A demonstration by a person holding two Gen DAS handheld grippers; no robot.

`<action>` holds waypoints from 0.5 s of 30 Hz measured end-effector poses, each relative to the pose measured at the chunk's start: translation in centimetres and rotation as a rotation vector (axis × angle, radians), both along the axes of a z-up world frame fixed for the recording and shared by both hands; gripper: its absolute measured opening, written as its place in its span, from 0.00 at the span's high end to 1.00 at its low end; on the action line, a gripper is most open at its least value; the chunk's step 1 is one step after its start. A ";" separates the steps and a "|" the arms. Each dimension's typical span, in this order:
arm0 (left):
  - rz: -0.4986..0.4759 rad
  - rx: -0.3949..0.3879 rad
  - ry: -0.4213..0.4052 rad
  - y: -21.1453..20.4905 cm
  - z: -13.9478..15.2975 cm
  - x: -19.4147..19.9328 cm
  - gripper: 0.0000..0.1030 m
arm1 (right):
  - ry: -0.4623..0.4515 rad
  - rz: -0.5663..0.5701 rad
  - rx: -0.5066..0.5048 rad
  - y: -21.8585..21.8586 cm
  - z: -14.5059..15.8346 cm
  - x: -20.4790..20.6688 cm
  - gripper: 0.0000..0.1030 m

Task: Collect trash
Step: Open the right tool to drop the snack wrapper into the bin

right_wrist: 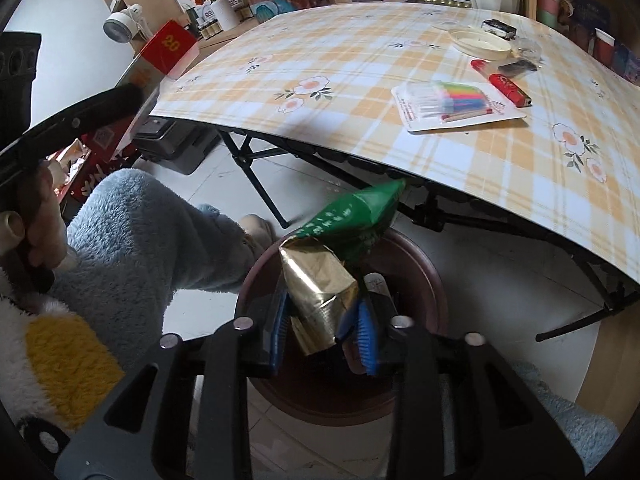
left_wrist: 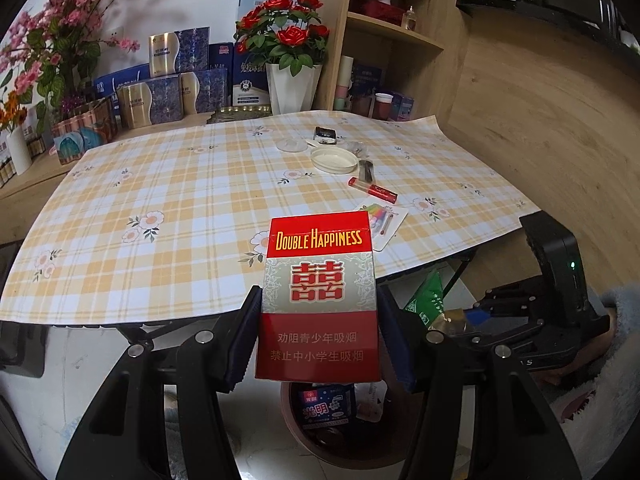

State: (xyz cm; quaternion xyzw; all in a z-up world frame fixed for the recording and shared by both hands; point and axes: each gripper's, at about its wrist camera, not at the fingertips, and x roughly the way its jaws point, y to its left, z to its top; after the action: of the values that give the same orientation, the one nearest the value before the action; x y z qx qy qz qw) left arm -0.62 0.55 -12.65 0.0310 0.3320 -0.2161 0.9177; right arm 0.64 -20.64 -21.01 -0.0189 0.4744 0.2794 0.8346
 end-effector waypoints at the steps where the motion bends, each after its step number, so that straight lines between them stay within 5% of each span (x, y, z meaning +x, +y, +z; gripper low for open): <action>1: -0.004 0.009 -0.004 -0.1 -0.1 0.0 0.46 | -0.019 -0.025 -0.004 -0.2 0.2 0.1 0.29; 7: -0.051 0.033 -0.012 -0.6 -1.5 0.4 0.46 | -0.179 -0.165 0.077 -3.4 2.9 0.5 0.15; 12: -0.137 0.056 0.005 -2.1 -3.7 1.1 0.46 | -0.369 -0.320 -0.012 -5.5 3.9 0.1 0.06; 15: -0.180 0.064 0.014 -3.1 -4.7 1.6 0.46 | -0.374 -0.405 -0.021 -6.9 3.1 0.5 0.06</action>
State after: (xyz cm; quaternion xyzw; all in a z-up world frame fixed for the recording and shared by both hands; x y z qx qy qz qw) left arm 0.95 -2.55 -17.31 0.0884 0.3412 -0.2872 0.8907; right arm 1.09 -27.54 -17.87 0.0161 0.3089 0.0937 0.9463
